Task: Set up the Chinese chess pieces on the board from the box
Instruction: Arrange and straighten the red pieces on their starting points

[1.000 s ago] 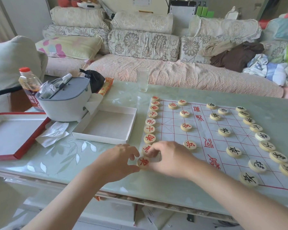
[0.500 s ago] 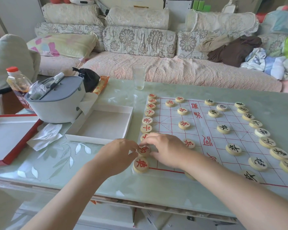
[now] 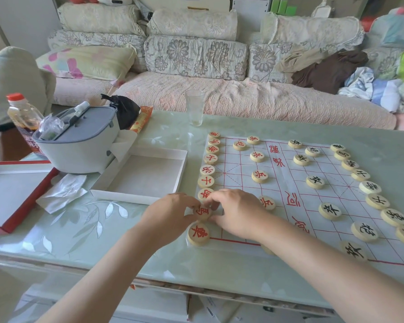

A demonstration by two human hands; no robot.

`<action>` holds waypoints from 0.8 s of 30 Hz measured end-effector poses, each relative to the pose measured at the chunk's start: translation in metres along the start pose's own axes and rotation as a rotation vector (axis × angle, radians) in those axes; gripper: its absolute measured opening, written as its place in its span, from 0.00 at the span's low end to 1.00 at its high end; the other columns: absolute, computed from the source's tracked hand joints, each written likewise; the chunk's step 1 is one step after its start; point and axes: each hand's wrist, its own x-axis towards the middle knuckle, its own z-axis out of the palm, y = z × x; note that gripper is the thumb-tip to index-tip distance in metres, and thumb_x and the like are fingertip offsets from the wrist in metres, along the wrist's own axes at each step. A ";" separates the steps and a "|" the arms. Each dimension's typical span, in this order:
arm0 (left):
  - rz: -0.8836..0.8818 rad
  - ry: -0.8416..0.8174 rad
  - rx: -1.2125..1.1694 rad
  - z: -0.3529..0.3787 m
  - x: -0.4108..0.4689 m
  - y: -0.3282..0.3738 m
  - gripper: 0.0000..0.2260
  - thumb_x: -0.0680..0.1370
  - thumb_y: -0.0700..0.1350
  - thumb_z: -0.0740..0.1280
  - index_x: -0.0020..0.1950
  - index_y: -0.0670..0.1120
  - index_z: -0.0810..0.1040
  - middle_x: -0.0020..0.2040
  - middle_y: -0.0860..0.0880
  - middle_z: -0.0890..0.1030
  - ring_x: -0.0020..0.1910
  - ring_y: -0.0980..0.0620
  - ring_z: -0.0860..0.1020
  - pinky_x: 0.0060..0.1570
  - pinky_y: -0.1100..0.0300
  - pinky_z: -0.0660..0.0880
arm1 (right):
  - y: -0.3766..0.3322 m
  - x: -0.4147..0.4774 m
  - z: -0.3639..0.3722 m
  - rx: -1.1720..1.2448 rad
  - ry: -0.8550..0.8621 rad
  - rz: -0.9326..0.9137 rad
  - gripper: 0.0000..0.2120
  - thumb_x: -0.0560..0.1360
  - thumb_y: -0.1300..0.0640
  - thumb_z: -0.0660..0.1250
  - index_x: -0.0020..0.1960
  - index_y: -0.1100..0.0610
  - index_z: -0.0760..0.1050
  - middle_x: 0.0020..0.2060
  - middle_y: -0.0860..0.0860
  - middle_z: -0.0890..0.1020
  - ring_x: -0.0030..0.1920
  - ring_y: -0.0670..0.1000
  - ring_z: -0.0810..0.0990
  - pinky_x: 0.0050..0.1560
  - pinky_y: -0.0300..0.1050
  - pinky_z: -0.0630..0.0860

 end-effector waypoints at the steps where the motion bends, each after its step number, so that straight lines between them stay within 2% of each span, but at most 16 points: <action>1: 0.002 0.002 -0.014 0.000 0.000 0.000 0.11 0.75 0.52 0.69 0.58 0.59 0.78 0.54 0.60 0.78 0.43 0.59 0.72 0.44 0.62 0.71 | 0.000 0.000 -0.001 0.001 0.002 0.001 0.15 0.74 0.42 0.69 0.60 0.41 0.77 0.54 0.41 0.80 0.55 0.46 0.77 0.53 0.46 0.74; 4: 0.012 -0.007 -0.015 -0.002 -0.003 0.000 0.13 0.76 0.51 0.68 0.60 0.59 0.77 0.55 0.60 0.78 0.43 0.59 0.72 0.48 0.61 0.74 | -0.001 -0.003 -0.005 0.015 0.012 -0.002 0.14 0.74 0.42 0.69 0.59 0.41 0.77 0.52 0.40 0.79 0.53 0.45 0.77 0.52 0.46 0.74; 7: 0.041 0.003 -0.018 -0.009 -0.009 -0.002 0.13 0.77 0.51 0.66 0.61 0.60 0.74 0.53 0.62 0.77 0.44 0.60 0.74 0.48 0.61 0.74 | -0.003 -0.010 -0.012 0.027 0.048 -0.016 0.09 0.73 0.44 0.70 0.53 0.42 0.76 0.48 0.40 0.78 0.46 0.42 0.75 0.46 0.43 0.70; 9: 0.057 -0.053 -0.025 -0.014 -0.015 -0.004 0.12 0.75 0.53 0.67 0.58 0.61 0.74 0.51 0.62 0.76 0.44 0.60 0.76 0.47 0.61 0.75 | -0.008 -0.018 -0.014 0.016 0.035 -0.045 0.11 0.71 0.40 0.71 0.50 0.43 0.77 0.46 0.40 0.79 0.44 0.41 0.74 0.44 0.41 0.68; 11: 0.046 -0.152 -0.024 -0.016 -0.021 -0.006 0.15 0.72 0.57 0.69 0.58 0.62 0.73 0.51 0.63 0.75 0.45 0.61 0.76 0.46 0.64 0.74 | -0.015 -0.026 -0.012 -0.003 -0.005 -0.073 0.17 0.68 0.34 0.71 0.48 0.44 0.77 0.46 0.39 0.80 0.43 0.40 0.74 0.41 0.38 0.67; 13: 0.047 -0.209 -0.009 -0.014 -0.023 -0.007 0.19 0.70 0.57 0.72 0.59 0.62 0.73 0.50 0.64 0.74 0.45 0.63 0.75 0.45 0.68 0.72 | -0.020 -0.030 -0.007 -0.023 -0.019 -0.082 0.19 0.67 0.33 0.71 0.49 0.44 0.78 0.47 0.39 0.81 0.44 0.41 0.75 0.42 0.39 0.67; 16: 0.075 -0.193 0.016 -0.011 -0.025 -0.006 0.17 0.70 0.55 0.73 0.58 0.59 0.75 0.49 0.64 0.74 0.43 0.64 0.72 0.41 0.73 0.67 | -0.023 -0.030 -0.003 -0.025 -0.015 -0.081 0.16 0.68 0.37 0.73 0.51 0.44 0.79 0.49 0.41 0.82 0.50 0.44 0.78 0.46 0.41 0.69; 21: 0.059 -0.185 -0.001 -0.011 -0.024 -0.009 0.17 0.71 0.56 0.73 0.57 0.57 0.77 0.47 0.63 0.75 0.44 0.62 0.73 0.42 0.71 0.68 | -0.023 -0.028 -0.001 -0.021 -0.030 -0.069 0.16 0.68 0.39 0.73 0.53 0.43 0.79 0.51 0.41 0.82 0.53 0.45 0.78 0.52 0.43 0.73; 24: 0.041 -0.199 -0.012 -0.013 -0.024 -0.009 0.19 0.69 0.60 0.72 0.58 0.59 0.75 0.48 0.64 0.74 0.46 0.61 0.75 0.43 0.68 0.71 | -0.023 -0.030 -0.008 -0.013 -0.056 -0.062 0.18 0.68 0.37 0.72 0.54 0.42 0.78 0.49 0.39 0.81 0.50 0.43 0.77 0.48 0.40 0.72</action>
